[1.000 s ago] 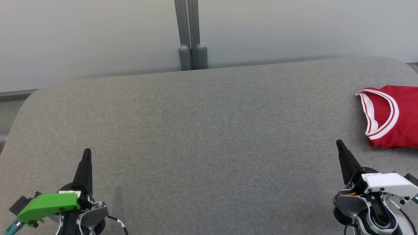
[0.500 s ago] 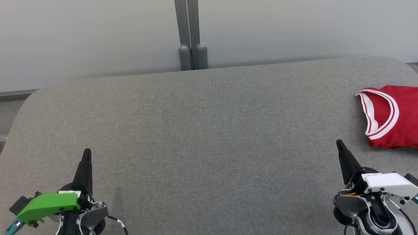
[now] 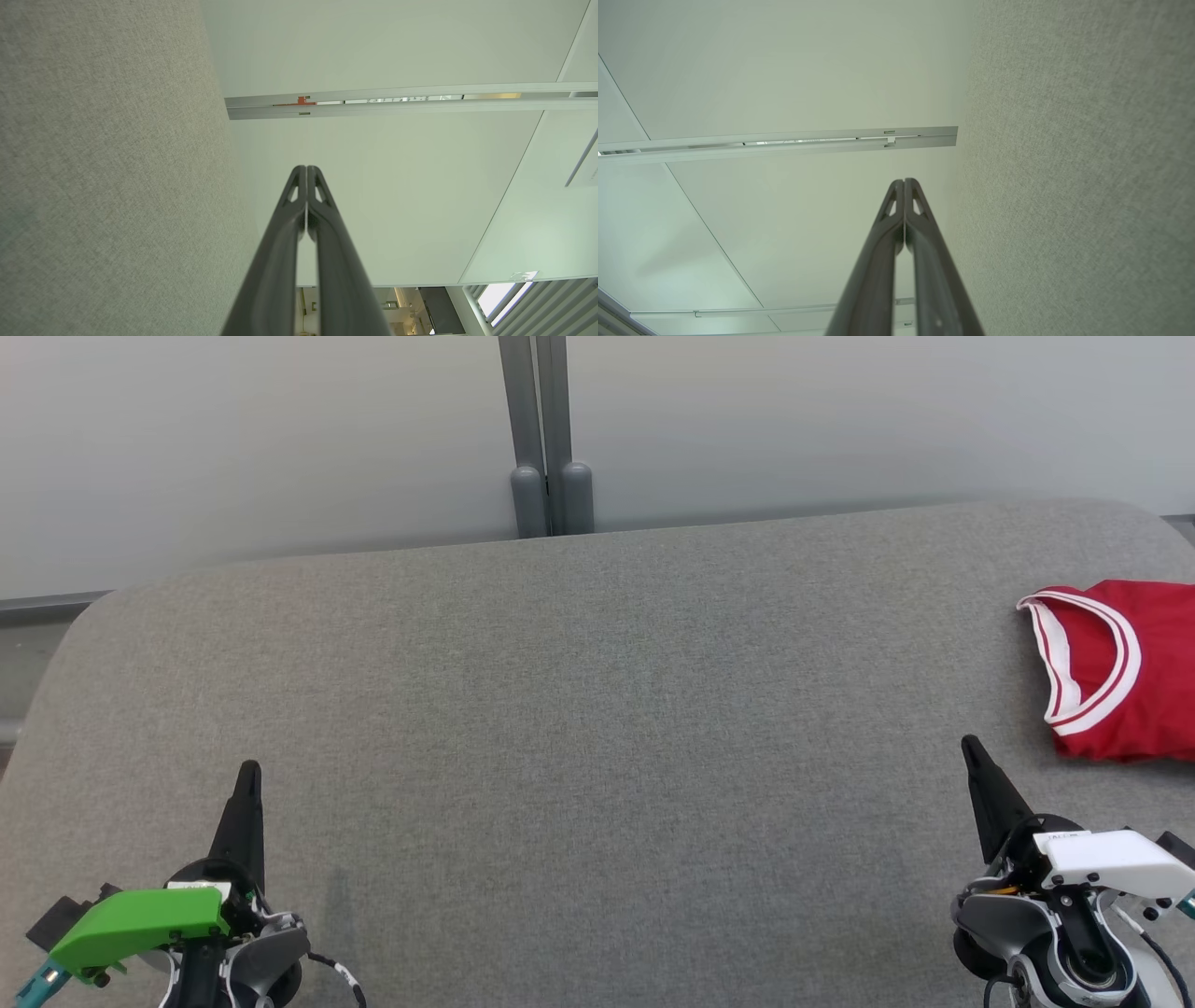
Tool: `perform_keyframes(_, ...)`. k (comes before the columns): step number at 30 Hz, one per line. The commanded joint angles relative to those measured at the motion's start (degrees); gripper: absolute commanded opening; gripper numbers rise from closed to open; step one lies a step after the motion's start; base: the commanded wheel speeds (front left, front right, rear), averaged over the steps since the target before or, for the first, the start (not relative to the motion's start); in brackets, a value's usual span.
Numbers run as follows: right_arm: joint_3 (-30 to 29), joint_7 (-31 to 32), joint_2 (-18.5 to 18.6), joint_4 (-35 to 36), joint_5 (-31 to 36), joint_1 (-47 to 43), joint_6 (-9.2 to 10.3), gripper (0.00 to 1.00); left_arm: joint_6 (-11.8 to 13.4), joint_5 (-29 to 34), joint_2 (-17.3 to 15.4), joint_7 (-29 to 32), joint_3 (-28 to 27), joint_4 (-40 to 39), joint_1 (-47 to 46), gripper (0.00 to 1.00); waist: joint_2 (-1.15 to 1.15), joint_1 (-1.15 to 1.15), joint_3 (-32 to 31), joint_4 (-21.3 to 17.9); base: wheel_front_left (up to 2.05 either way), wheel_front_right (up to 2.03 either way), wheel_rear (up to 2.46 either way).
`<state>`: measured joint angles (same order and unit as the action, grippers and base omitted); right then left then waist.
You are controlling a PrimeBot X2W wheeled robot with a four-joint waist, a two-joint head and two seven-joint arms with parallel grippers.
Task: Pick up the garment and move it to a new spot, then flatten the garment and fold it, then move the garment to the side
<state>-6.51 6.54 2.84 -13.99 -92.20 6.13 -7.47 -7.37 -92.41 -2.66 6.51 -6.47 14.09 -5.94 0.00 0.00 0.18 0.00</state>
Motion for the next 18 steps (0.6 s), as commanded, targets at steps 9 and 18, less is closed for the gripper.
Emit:
perform_keyframes(9, -0.1, 0.2, 0.1, -0.1, -0.4, 0.3, -0.04, 0.0, -0.3, 0.0, -0.4, 0.2, -0.1, -0.1, -0.7, 0.0, 0.0, 0.0, 0.0, 0.0, 0.0, 0.0, 0.0)
perform_keyframes(18, 0.0, 0.2, 0.1, -0.1, -0.4, 0.3, -0.04, 0.0, -0.3, 0.0, -0.4, 0.2, -0.1, -0.1, -0.7, 0.0, 0.0, 0.0, 0.0, 0.0, 0.0, 0.0, 0.0)
